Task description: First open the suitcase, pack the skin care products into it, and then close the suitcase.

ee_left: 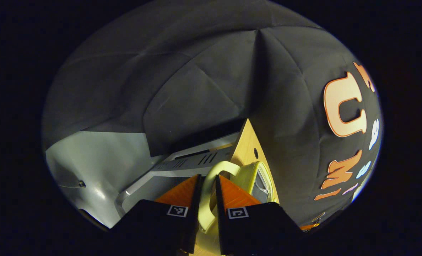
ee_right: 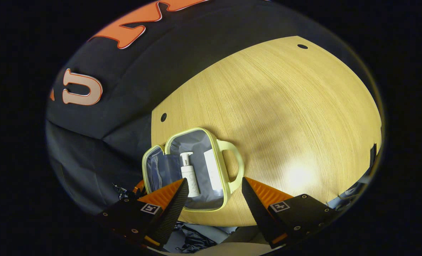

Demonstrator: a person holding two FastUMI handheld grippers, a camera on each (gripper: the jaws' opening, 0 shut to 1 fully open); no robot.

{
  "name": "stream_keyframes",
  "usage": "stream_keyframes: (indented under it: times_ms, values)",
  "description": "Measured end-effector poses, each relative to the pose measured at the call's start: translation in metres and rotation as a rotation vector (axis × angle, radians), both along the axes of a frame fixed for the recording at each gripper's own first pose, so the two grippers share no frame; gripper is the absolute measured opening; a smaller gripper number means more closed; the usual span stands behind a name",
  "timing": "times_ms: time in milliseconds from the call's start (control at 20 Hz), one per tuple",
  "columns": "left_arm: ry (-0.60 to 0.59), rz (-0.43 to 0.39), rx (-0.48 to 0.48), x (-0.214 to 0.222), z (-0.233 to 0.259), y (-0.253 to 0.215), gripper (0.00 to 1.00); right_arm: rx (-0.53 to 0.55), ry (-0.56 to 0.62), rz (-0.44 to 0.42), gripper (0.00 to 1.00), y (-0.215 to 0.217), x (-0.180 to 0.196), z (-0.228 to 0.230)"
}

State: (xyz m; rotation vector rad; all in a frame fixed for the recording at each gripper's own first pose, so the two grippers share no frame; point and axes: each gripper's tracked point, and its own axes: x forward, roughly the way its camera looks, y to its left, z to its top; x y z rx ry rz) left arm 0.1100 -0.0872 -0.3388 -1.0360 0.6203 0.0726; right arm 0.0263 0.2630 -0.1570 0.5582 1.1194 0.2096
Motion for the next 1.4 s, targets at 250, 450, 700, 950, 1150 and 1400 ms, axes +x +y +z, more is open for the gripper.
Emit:
stream_keyframes:
  times_ms: [250,450,700,950,1150,1400]
  values:
    - [-0.008,-0.004,0.083,0.001,0.027,-0.008,0.15,0.012,0.004,0.003,0.96,-0.002,-0.001,-0.002]
    - [-0.040,-0.037,0.188,-0.004,0.075,-0.014,0.06,0.023,-0.007,0.014,0.95,-0.006,0.000,-0.003]
    - [-0.144,-0.084,0.220,-0.013,0.177,-0.041,0.06,0.069,-0.017,0.017,0.95,-0.009,0.000,-0.001]
    - [-0.230,-0.205,0.348,-0.021,0.266,-0.110,0.06,0.107,-0.050,0.023,0.95,-0.022,0.001,0.005]
    - [-0.291,-0.310,0.443,-0.023,0.310,-0.183,0.06,0.138,-0.074,0.012,0.95,-0.043,0.002,0.009]
    - [-0.325,-0.422,0.587,-0.023,0.330,-0.274,0.06,0.116,-0.116,0.002,0.95,-0.090,0.000,0.007]
